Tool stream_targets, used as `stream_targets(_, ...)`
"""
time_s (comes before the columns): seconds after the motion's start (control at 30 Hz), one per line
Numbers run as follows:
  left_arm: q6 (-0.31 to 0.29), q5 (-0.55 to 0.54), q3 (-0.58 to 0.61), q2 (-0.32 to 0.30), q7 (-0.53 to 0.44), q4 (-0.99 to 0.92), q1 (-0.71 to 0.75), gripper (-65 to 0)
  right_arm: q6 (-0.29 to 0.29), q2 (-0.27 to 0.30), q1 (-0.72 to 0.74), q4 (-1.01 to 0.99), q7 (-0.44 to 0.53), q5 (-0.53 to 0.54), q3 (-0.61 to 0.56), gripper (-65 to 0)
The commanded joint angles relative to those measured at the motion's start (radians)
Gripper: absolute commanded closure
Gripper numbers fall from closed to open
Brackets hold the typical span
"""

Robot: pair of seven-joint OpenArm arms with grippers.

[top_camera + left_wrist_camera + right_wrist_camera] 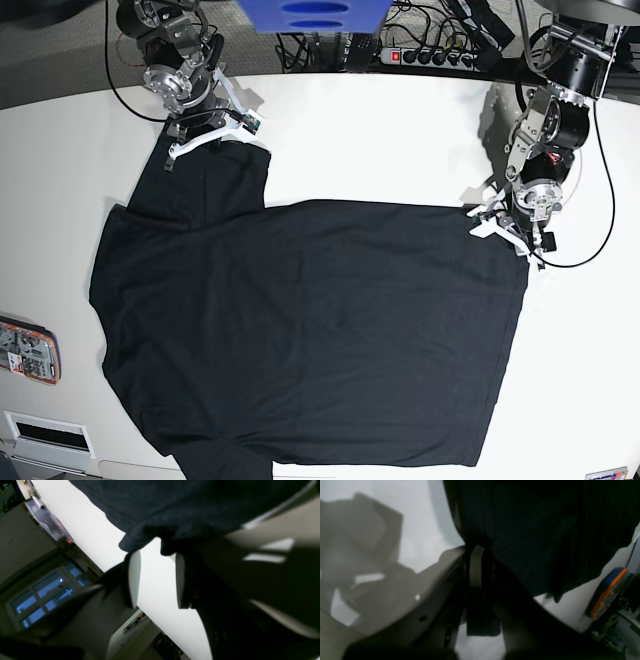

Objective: Fold the T-shirt properly
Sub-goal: 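Lower the left gripper to the opposite shoulder corner and grasp it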

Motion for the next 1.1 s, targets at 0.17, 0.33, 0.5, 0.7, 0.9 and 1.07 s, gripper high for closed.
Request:
stream_targets(0.17, -0.066, -0.069, 0.013, 0.009, -0.044, -0.018, 0.018, -17.9, 0.02, 0.004, -0.008, 0.004, -0.001, 0.018, -0.004, 0.0)
stream_targets(0.33, -0.066, -0.06, 0.011, 0.009, -0.044, -0.018, 0.011, 0.0, 0.02, 0.004, -0.008, 0.004, -0.001, 0.018, -0.004, 0.0)
stream_targets(0.5, -0.058, -0.058, 0.002, 0.011, -0.043, -0.013, 0.011, 0.0, 0.02, 0.004, -0.01, 0.004, -0.001, 0.018, -0.006, 0.0)
stream_targets(0.7, -0.056, -0.058, 0.002, 0.009, -0.044, 0.018, 0.018, 0.0, 0.019, 0.004, -0.011, 0.007, 0.001, 0.018, -0.004, 0.0)
stream_targets(0.9, -0.056, -0.058, -0.07, 0.009, -0.044, 0.205, 0.098, 0.0, 0.019, 0.004, -0.011, 0.013, 0.002, 0.018, 0.0, 0.0)
stream_targets(1.07, -0.056, -0.058, -0.124, 0.009, -0.044, 0.3, 0.124, 0.0, 0.019, 0.004, -0.011, 0.013, 0.001, 0.018, 0.002, 0.0)
